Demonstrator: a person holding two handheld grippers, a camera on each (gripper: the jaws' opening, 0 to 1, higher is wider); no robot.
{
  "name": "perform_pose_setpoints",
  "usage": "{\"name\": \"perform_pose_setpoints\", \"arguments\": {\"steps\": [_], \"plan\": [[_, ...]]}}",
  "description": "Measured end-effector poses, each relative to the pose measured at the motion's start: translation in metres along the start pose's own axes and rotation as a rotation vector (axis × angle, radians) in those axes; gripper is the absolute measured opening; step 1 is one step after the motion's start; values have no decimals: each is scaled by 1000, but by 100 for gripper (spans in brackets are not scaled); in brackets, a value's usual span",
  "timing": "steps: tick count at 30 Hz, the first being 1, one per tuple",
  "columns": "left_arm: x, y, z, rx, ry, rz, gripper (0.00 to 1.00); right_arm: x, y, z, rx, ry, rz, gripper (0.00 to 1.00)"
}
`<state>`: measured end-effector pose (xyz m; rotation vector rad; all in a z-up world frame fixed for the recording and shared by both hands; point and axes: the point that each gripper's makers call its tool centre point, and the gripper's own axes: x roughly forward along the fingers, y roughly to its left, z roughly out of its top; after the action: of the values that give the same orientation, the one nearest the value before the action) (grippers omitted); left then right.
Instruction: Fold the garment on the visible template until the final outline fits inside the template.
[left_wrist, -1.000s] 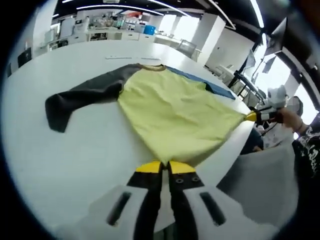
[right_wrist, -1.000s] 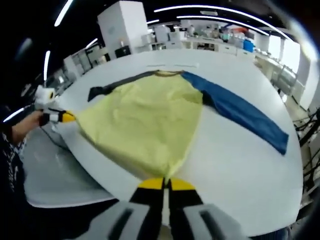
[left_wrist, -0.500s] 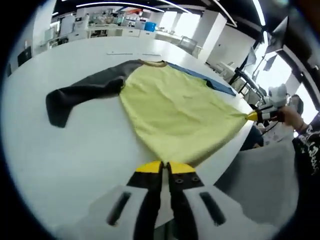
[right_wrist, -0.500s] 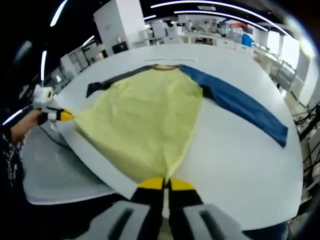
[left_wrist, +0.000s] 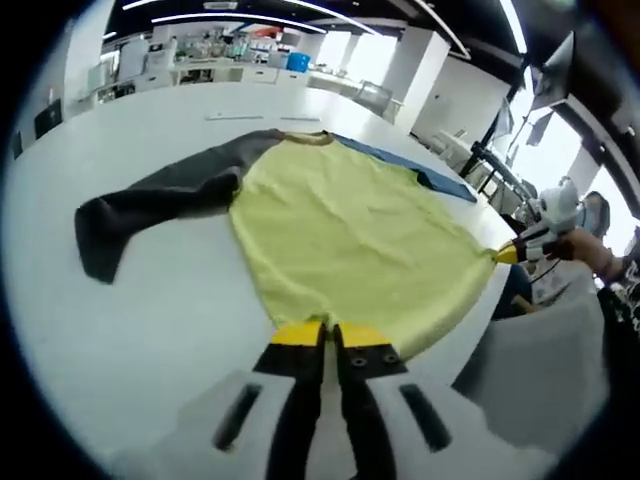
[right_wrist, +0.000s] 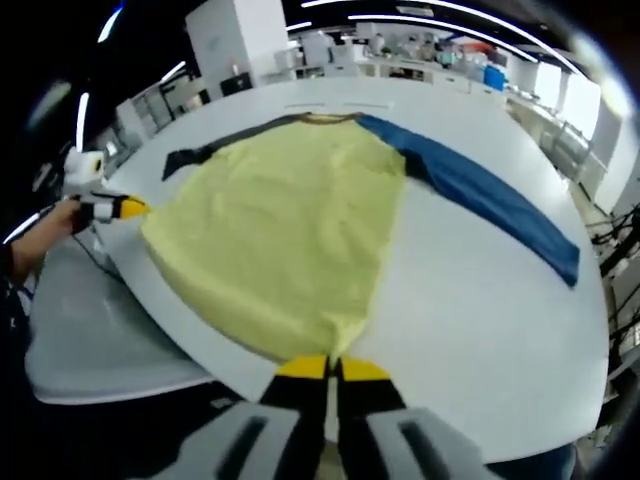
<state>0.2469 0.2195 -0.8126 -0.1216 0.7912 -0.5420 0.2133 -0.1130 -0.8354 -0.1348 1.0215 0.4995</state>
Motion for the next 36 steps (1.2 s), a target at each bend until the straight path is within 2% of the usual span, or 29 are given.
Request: {"name": "perform_pose_setpoints", "arguments": {"steps": [3, 6, 9, 13, 16, 20, 22, 25, 26, 30, 36], "plan": [[11, -10, 8, 56, 0, -10, 2, 0, 0, 0, 0, 0, -3, 0], [21, -15, 6, 155, 36, -10, 2, 0, -1, 0, -2, -1, -6, 0], [30, -17, 5, 237, 37, -1, 2, 1, -1, -1, 5, 0, -7, 0], [40, -23, -1, 276, 55, 1, 2, 2, -1, -2, 17, 0, -7, 0], [46, -14, -9, 334, 67, 17, 4, 2, -2, -2, 19, 0, -8, 0], [50, -15, -7, 386, 40, 19, 7, 4, -1, -4, 23, 5, -10, 0], [49, -12, -8, 379, 54, 20, 8, 5, -1, -4, 24, 7, -10, 0], [42, -9, -1, 389, 39, 18, 15, 6, -1, -5, 22, 9, -11, 0], [37, -13, 6, 397, 21, 3, 15, 6, -1, -4, 22, 9, -11, 0], [23, -13, 16, 438, 13, -27, 14, 6, -1, -5, 24, 9, -10, 0], [17, -6, 9, 506, 59, -54, 10, 6, -2, -5, 33, 3, -9, 0]]}}
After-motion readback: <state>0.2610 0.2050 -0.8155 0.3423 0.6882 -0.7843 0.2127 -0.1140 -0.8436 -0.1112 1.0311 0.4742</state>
